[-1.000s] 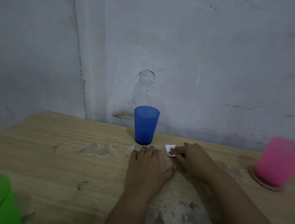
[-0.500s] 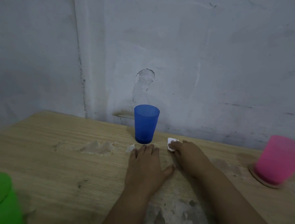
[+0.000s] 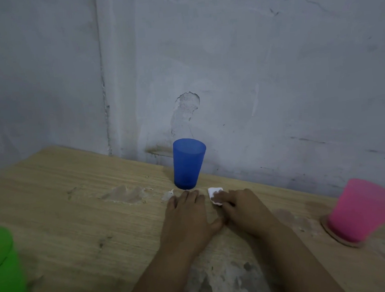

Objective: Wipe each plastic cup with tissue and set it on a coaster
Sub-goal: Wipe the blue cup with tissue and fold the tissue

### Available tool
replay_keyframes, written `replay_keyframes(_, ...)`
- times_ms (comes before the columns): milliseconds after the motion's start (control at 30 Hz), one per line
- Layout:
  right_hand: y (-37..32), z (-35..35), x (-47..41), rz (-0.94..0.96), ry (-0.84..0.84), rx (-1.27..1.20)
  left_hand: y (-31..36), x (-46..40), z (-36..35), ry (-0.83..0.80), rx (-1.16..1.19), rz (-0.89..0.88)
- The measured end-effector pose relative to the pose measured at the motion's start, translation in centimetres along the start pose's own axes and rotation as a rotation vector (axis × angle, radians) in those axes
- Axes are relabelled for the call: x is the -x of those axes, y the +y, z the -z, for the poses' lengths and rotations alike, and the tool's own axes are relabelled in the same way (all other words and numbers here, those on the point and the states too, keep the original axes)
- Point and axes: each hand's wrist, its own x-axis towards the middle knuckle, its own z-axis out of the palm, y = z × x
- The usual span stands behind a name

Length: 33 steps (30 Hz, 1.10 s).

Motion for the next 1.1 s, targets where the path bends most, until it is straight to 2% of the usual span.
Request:
replay_keyframes(100, 0.7, 1.3, 0.6, -0.080, -0.008, -0.155, -0.1, -0.2, 0.0, -0.016, -0.008, 0.005)
replay_keyframes(200, 1.8, 1.7, 0.5, -0.105, 0.029, -0.045, -0.1, -0.1, 0.0, -0.032, -0.005, 0.008)
replay_keyframes(300, 0.4, 0.8, -0.1, -0.046, 0.036, 0.064, 0.0, 0.0, 0.2, -0.024, -0.002, -0.003)
replay_keyframes(400, -0.7, 0.3, 0.0, -0.006, -0.018, 0.007, 0.0, -0.1, 0.0, 0.008, 0.012, -0.007)
replay_keyframes(533, 0.7, 2.1, 0.3, -0.121, -0.068, -0.148, -0.1, -0.2, 0.0, -0.010, 0.007, 0.002)
replay_keyframes(600, 1.3, 2.4, 0.3, -0.152, -0.037, -0.103, -0.1, -0.2, -0.1, -0.018, 0.001, 0.006)
replay_keyframes(800, -1.2, 0.4, -0.7, -0.040, -0.047, 0.071, -0.1, -0.2, -0.2, 0.017, 0.029, -0.012)
replay_keyframes(933, -1.7, 0.1, -0.7, 0.034, -0.103, 0.024, -0.2, -0.3, -0.5, 0.049, 0.095, -0.015)
replay_keyframes(1100, -1.0, 1.6, -0.2, 0.021, -0.171, -0.064, -0.1, -0.2, -0.2, 0.089, 0.119, -0.046)
